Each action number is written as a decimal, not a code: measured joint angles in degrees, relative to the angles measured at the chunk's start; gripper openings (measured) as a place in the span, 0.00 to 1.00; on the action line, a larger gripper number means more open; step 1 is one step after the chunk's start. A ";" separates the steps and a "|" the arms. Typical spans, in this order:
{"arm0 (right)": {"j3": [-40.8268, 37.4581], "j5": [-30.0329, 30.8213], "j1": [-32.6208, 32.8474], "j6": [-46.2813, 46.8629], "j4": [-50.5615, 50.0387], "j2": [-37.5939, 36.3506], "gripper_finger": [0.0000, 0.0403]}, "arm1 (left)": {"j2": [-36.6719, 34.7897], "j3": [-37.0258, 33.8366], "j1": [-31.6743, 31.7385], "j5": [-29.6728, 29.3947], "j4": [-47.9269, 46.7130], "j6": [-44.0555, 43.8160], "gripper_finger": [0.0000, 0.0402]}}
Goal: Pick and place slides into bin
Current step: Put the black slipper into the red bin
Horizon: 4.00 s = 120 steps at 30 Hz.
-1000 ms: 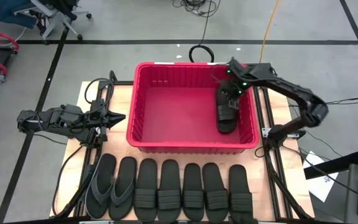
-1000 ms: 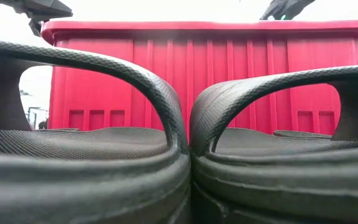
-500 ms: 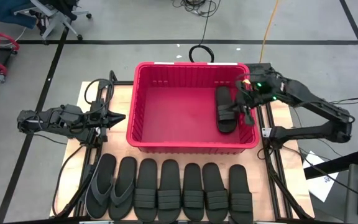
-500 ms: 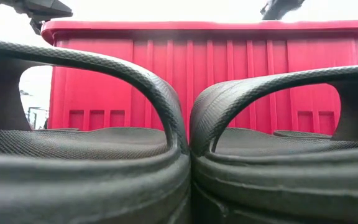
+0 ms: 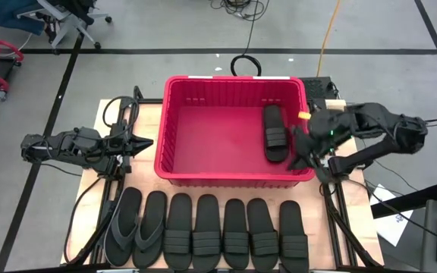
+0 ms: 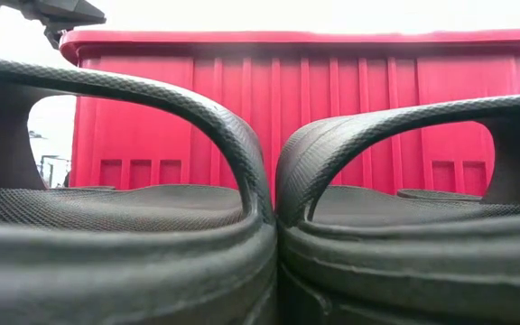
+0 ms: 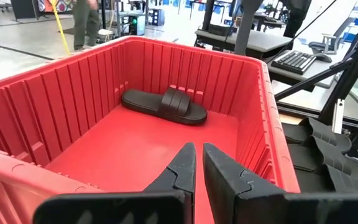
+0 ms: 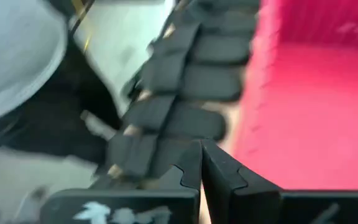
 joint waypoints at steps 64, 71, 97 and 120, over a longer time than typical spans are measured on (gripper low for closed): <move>-66.36 -3.58 35.85 57.63 70.25 4.79 0.55 | 0.00 0.00 0.00 1.68 -0.32 0.42 0.06; -66.41 -4.18 36.10 57.53 76.21 7.44 0.38 | 0.00 0.00 0.00 1.68 -0.32 0.58 0.06; -38.62 -10.12 33.74 51.25 54.57 4.17 0.01 | 0.00 0.00 0.00 1.64 -3.32 1.22 0.06; 15.79 37.02 -16.20 -7.62 -1.94 4.08 0.01 | 0.00 0.00 0.00 1.46 -4.17 -1.75 0.06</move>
